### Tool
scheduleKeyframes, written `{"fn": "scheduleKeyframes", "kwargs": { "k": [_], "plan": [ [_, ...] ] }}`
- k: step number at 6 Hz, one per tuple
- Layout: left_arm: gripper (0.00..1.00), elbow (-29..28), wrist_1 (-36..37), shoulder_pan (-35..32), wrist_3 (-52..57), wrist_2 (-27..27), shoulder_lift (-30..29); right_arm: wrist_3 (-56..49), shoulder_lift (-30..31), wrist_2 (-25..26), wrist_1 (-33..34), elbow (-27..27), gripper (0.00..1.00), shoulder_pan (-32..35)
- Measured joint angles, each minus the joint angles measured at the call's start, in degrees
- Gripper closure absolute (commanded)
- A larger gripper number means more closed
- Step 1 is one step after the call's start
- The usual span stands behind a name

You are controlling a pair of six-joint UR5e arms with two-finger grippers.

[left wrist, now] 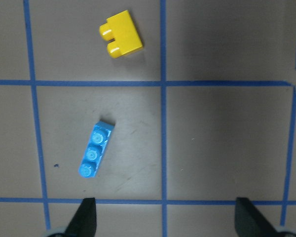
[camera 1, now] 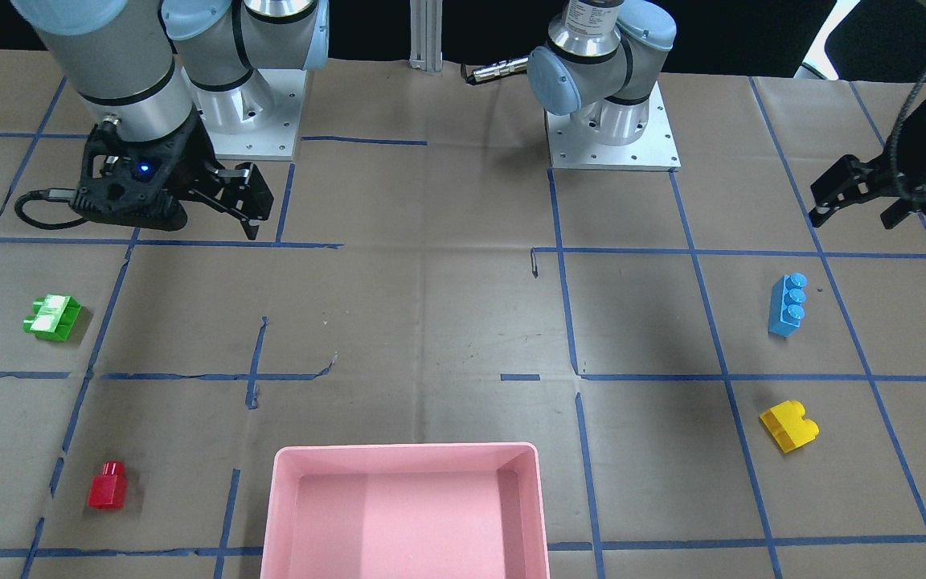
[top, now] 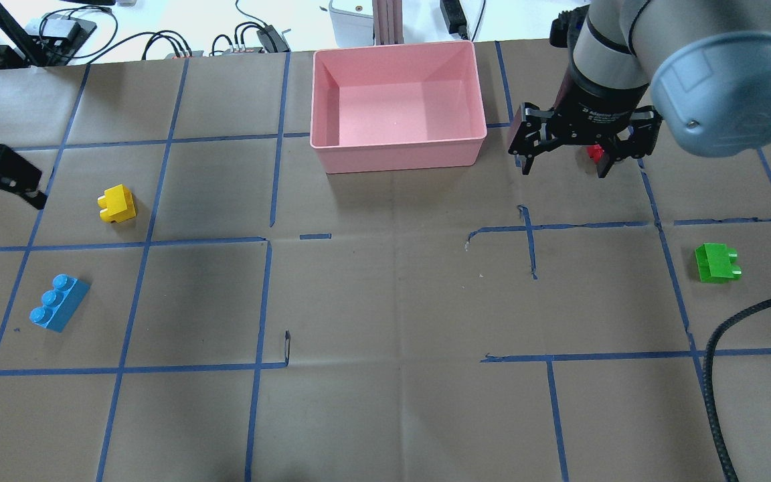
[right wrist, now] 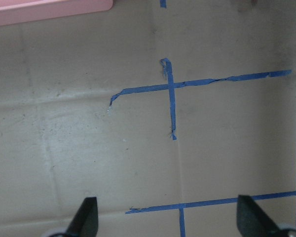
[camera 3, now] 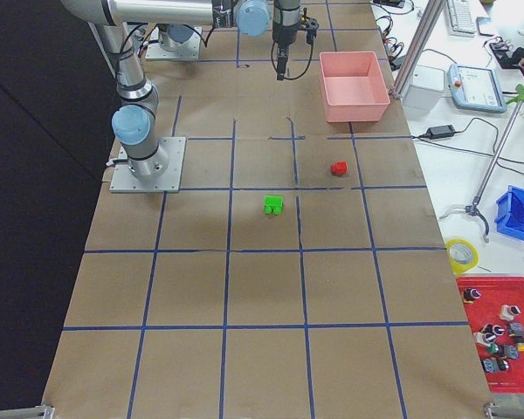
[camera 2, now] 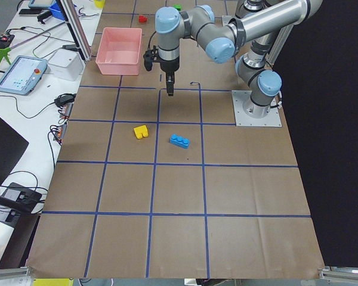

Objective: Put all blocks into box

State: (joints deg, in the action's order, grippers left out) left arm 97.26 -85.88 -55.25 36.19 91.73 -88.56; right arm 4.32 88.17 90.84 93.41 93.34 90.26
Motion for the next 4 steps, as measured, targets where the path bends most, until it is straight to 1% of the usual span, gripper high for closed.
{"fn": "scheduleKeyframes", "kwargs": {
  "k": [1, 2, 3, 4],
  "plan": [
    [0.0, 0.4, 0.2, 5.4, 7.2, -0.1, 0.0, -9.4, 0.2, 0.4, -0.4, 0.7, 0.01, -4.9],
    [0.0, 0.6, 0.3, 8.1, 10.8, -0.1, 0.0, -19.3, 0.4, 0.4, -0.1, 2.6, 0.06, -11.6],
    [0.01, 0.7, 0.5, 8.9, 13.1, -0.3, -0.4, -25.9, 0.6, 0.2, 2.0, 5.6, 0.06, -18.7],
    [0.01, 1.5, 2.0, 9.1, 15.1, -0.6, -1.4, -31.7, 0.5, -0.2, 6.6, 9.7, 0.06, -25.4]
  ]
}}
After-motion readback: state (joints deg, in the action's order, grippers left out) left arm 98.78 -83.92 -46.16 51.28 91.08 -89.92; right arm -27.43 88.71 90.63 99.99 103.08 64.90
